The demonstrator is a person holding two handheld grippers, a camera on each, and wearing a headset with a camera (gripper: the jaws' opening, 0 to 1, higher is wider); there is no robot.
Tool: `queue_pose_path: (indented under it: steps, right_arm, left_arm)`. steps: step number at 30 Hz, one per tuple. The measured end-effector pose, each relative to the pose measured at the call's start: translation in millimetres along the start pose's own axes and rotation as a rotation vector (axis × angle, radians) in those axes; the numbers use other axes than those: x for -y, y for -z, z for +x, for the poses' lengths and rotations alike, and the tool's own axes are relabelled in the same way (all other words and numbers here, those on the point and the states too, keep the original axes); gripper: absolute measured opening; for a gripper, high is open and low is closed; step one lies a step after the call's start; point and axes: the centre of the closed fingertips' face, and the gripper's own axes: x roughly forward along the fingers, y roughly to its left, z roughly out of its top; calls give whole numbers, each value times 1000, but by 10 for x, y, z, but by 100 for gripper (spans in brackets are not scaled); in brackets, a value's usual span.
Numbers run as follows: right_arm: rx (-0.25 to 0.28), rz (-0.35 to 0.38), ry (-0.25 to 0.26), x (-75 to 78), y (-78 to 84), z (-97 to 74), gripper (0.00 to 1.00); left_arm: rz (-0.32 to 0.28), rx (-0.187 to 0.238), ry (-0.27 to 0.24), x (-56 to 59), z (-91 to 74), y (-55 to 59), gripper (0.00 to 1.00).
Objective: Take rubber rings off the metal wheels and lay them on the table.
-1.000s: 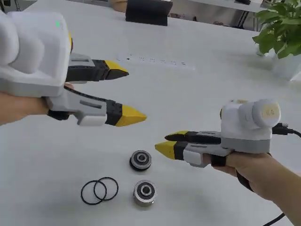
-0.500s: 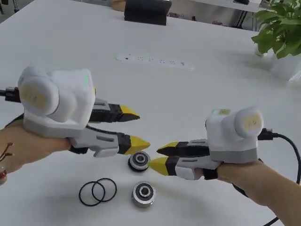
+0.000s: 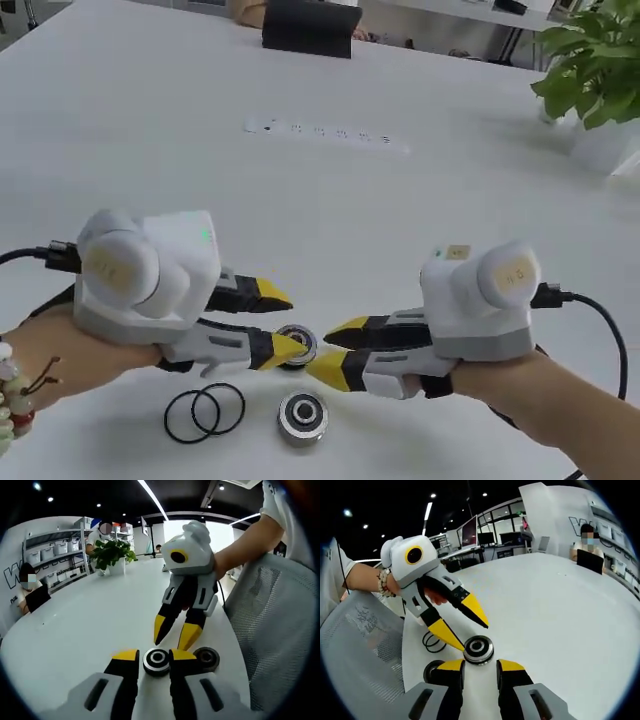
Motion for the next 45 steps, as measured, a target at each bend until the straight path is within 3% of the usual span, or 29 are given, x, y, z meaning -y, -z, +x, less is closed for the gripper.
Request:
queue_pose_path:
  steps: [6, 15, 45]
  right_arm:
    - [-7, -15, 1, -13, 12, 14, 23]
    - [-13, -36, -2, -59, 0, 61, 22]
    - [-47, -137, 23, -19, 24, 40, 9]
  left_arm:
    - [-22, -18, 8, 36, 48, 79, 14]
    - [-29, -13, -4, 29, 59, 85, 8]
    - [-59, 15, -16, 29, 49, 86, 8]
